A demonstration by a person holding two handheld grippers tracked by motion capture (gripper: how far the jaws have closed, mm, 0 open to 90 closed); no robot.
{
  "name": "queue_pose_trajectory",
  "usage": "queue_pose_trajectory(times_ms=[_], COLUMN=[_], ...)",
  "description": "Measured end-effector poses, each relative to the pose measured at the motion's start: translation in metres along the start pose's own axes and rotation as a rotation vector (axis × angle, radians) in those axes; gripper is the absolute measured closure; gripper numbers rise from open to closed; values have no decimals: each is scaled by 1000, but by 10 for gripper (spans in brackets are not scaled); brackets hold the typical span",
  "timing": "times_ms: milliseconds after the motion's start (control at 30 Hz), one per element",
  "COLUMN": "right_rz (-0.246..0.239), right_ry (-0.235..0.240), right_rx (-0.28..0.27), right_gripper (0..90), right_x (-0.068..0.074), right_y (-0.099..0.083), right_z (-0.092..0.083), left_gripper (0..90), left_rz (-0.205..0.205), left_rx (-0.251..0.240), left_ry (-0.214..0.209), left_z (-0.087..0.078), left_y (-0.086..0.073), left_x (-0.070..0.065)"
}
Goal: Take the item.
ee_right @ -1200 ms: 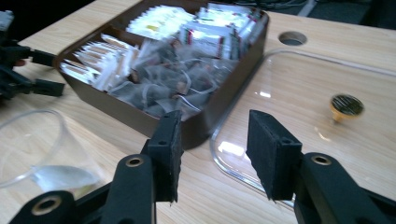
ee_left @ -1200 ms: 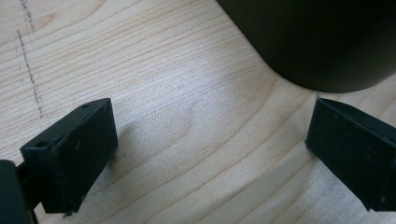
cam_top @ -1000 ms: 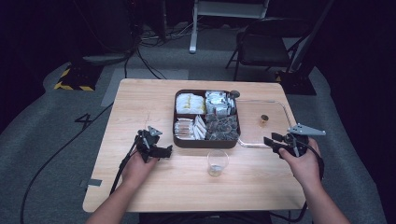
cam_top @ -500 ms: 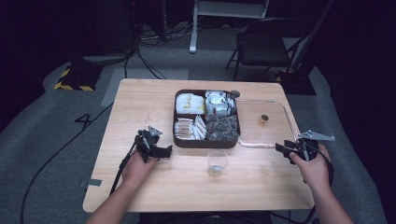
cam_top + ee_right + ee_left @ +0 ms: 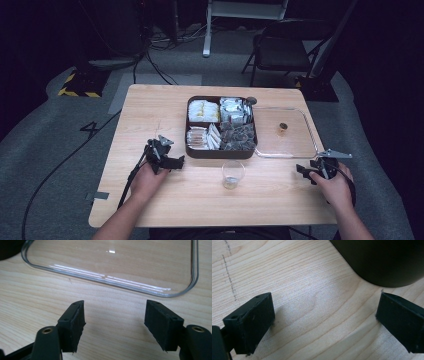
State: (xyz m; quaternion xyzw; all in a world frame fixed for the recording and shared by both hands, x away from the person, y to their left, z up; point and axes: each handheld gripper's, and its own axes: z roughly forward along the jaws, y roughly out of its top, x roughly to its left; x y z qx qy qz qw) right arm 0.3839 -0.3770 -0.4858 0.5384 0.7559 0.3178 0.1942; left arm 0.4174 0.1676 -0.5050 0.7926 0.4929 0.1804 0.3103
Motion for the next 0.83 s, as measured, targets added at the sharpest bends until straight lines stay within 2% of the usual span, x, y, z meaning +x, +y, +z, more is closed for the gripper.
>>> queue_pose_trajectory(times_ms=[100, 233, 300, 333, 367, 833], right_rz=[9, -23, -37, -37, -39, -52], right_ry=[-5, -28, -50, -50, -40, -33], right_rx=[11, -11, -25, -25, -54, -51], right_gripper=[301, 250, 121, 121, 76, 64], right_x=[1, 2, 3, 3, 4, 4], right_y=[-5, -8, -11, -11, -13, -14], right_z=[3, 6, 10, 10, 13, 13], left_gripper=[22, 22, 21, 21, 21, 21], left_rz=[0, 0, 0, 0, 1, 0], left_rx=[0, 0, 0, 0, 0, 0], left_ry=[0, 0, 0, 0, 0, 0], left_z=[0, 0, 0, 0, 0, 0], left_y=[0, 0, 0, 0, 0, 0], left_x=[0, 0, 0, 0, 0, 0])
